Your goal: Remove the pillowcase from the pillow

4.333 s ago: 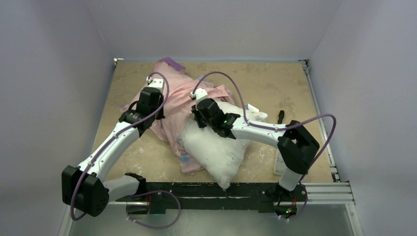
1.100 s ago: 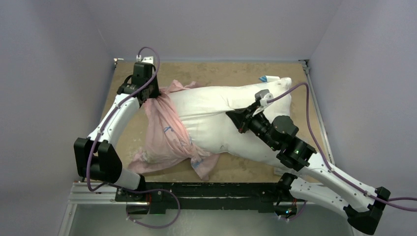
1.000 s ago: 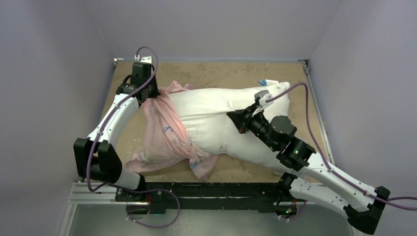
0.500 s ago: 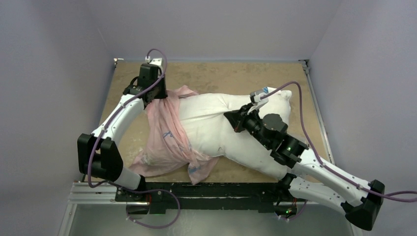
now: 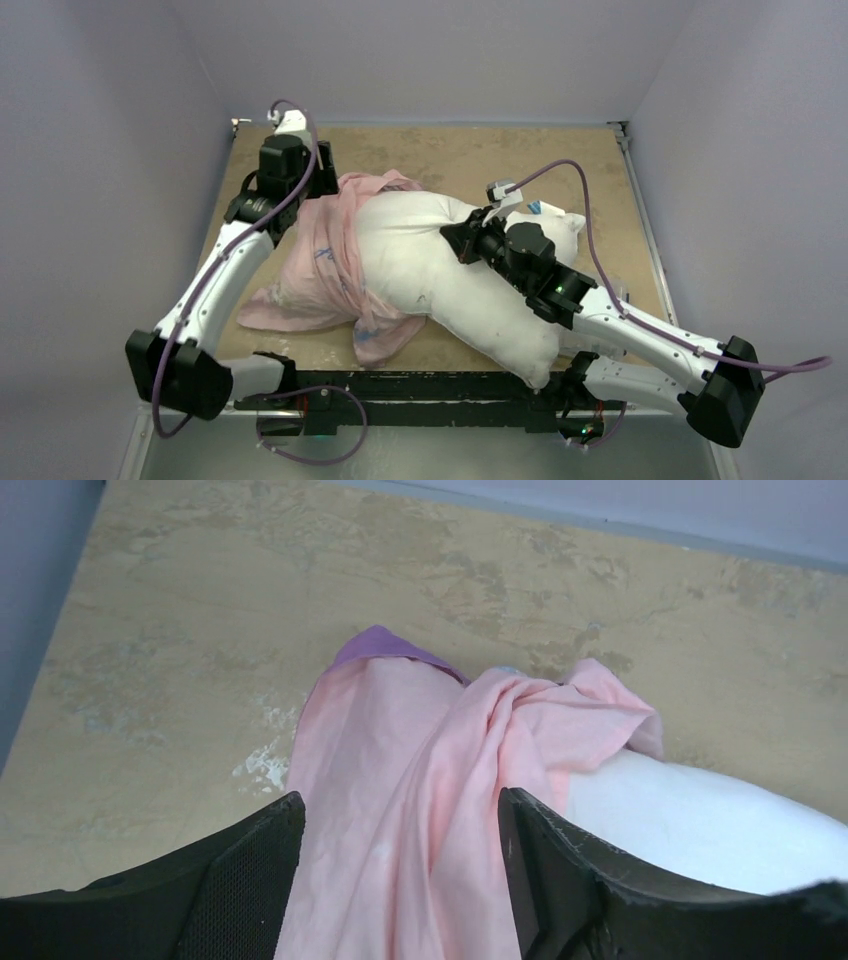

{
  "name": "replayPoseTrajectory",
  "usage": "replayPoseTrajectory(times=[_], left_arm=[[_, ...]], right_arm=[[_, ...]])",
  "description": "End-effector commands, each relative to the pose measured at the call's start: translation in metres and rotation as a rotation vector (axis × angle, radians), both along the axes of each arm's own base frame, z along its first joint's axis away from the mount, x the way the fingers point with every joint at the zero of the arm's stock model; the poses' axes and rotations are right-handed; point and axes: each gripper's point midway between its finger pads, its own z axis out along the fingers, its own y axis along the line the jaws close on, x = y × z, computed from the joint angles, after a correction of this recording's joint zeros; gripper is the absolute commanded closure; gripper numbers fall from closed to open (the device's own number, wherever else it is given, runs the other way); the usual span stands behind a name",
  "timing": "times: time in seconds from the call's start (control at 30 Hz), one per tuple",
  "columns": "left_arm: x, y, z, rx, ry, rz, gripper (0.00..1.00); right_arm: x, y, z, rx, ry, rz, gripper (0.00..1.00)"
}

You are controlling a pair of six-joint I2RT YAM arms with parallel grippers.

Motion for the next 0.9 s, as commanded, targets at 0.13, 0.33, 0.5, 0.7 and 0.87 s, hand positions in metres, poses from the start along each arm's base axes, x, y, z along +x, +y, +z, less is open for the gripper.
replayPoseTrajectory(times=[0.13, 0.33, 0.5, 0.7, 0.87], left_arm=[[-0.086, -0.01, -0.05, -0.149, 0.153, -0.068, 0.3], [-0.135, -0.039, -0.07, -0.281, 0.252, -0.237, 0.3], [-0.156, -0.048, -0.09, -0.354, 0.297, -0.266, 0.3], [-0.157, -0.054, -0.107, -0.392, 0.333, -0.267, 0.37], [-0.148, -0.042, -0.108, -0.331, 0.336, -0.211, 0.74]], right_arm=[[0.018, -0.008, 0.06, 0.206, -0.115, -0.114, 1.0], [0.019, -0.014, 0.065, 0.216, -0.117, -0.135, 1.0], [0.017, -0.015, 0.063, 0.214, -0.12, -0.134, 1.0], [0.014, -0.021, 0.067, 0.225, -0.132, -0.141, 1.0], [0.014, -0.037, 0.072, 0.228, -0.14, -0.201, 1.0]])
